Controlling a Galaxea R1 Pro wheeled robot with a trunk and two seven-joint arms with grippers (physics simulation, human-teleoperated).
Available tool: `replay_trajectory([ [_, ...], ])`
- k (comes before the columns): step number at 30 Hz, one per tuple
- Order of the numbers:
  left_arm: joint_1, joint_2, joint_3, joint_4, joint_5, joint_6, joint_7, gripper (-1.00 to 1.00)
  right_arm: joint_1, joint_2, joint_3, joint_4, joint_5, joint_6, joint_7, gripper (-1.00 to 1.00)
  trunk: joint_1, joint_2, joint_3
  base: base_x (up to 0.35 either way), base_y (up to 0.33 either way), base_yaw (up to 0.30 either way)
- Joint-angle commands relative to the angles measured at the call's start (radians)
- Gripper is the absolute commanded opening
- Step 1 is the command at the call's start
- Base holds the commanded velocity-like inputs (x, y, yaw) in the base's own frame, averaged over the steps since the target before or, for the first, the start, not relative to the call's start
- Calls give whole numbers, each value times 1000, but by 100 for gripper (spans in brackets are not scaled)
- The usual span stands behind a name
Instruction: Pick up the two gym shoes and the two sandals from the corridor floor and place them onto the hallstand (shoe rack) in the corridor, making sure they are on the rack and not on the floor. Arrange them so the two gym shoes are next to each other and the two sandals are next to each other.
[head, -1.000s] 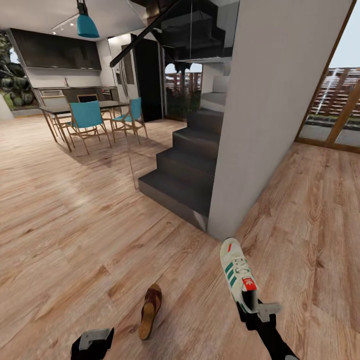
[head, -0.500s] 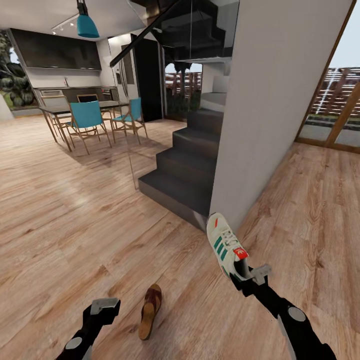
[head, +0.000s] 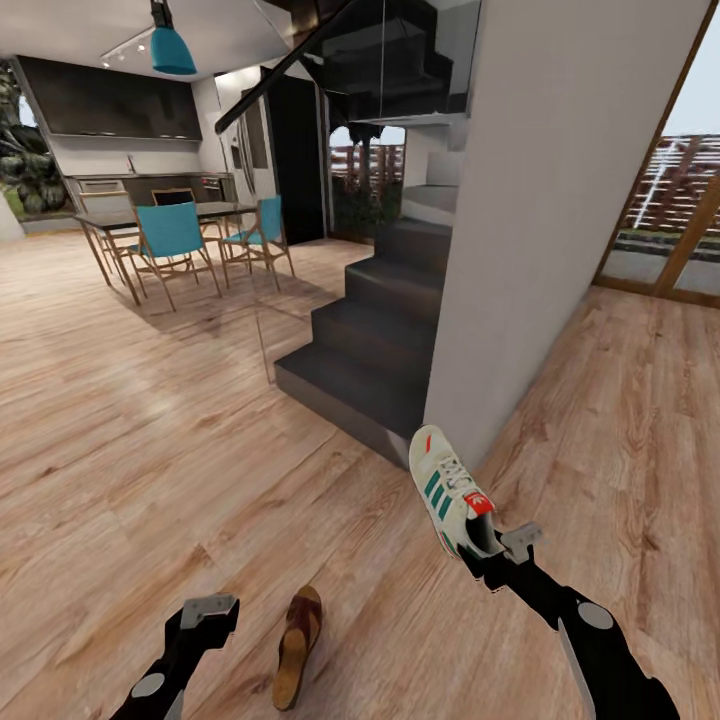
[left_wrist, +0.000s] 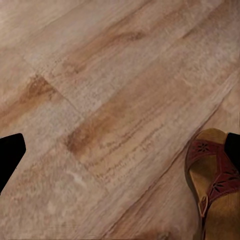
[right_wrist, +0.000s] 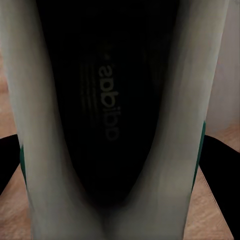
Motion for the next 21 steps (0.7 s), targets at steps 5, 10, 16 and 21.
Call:
replay_trajectory([
  [5, 4, -7, 9, 1, -9, -5, -7, 100, -1, -1, -3, 1, 12, -4, 5, -100, 0, 0, -1, 255, 0, 0],
  [10, 8, -13, 9, 1, -16, -7, -16, 100, -1, -1, -3, 1, 12, -3, 5, -100, 0, 0, -1, 39, 0, 0],
  [16, 8, -14, 7, 2, -25, -5, -20, 100, -1, -1, -3, 1, 12, -3, 6, -100, 12, -21, -10, 3, 0, 0],
  [21, 7, -13, -43, 13, -26, -4, -21, 100, -1, -1, -4, 1, 12, -3, 6, -100, 31, -56, -26, 0, 0, -2],
])
